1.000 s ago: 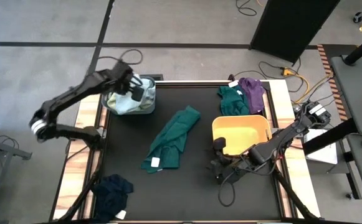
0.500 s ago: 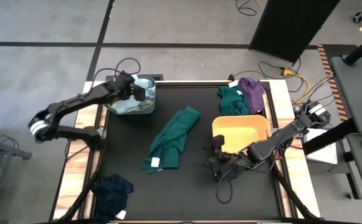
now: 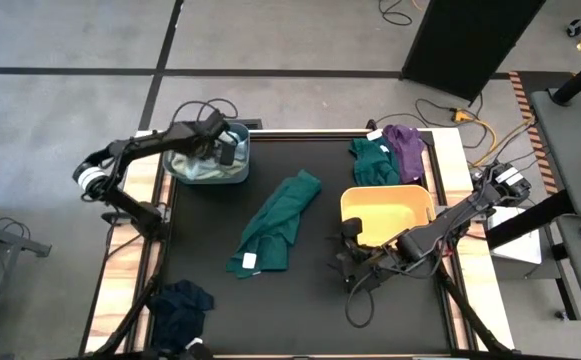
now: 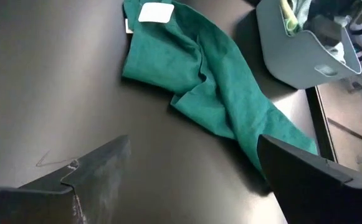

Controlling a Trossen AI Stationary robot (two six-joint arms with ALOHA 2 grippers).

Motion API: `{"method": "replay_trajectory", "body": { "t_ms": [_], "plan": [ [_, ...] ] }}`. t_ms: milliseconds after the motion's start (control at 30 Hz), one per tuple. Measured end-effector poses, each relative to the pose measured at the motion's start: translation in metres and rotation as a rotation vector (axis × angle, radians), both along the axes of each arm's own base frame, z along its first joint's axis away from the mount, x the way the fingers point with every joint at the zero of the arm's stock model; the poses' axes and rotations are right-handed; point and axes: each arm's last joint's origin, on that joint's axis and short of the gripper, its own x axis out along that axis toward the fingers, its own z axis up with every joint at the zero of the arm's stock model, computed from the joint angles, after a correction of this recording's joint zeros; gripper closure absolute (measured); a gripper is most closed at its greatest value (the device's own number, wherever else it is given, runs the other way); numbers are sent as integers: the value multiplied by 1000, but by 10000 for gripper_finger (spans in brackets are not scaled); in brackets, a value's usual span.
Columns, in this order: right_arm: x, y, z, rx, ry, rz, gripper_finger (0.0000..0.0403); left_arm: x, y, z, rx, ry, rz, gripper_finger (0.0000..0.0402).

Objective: Sort towels by color in basket
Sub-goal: Put the light blue towel into the blue bin, then put the left green towel into the yellow bin

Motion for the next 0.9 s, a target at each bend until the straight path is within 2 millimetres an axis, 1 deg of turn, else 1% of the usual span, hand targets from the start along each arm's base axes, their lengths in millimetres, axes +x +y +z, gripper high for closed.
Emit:
{"method": "replay_trajectory", "body": {
  "t_ms": [133,267,400,500,567,633,700,767,833,900],
  "plan": [
    [0,0,0,6,-2,-6,68,3,-3,36,-6,46,-44,135],
    [0,0,0,14,-5,-12,68,5,-16,68,8,49,-97,119],
    [0,0,0,13,-4,-11,62,3,-34,89,8,33,-130,111],
    [0,0,0,7,-2,-6,60,9,-55,101,51,-40,-191,111],
    [0,0,0,-3,1,3,61,21,-76,106,78,-149,-283,112],
    [0,1,0,-13,5,14,64,40,-103,110,123,-271,-415,113],
    [0,1,0,-15,6,15,68,60,-136,111,157,-389,-563,115],
    [-1,1,0,-16,6,15,71,78,-174,111,172,-471,-719,118],
    [-1,1,-1,-17,9,15,72,92,-212,107,194,-485,-868,120],
    [-1,0,-1,-24,16,18,71,100,-243,94,189,-433,-1009,121]
  ]
}}
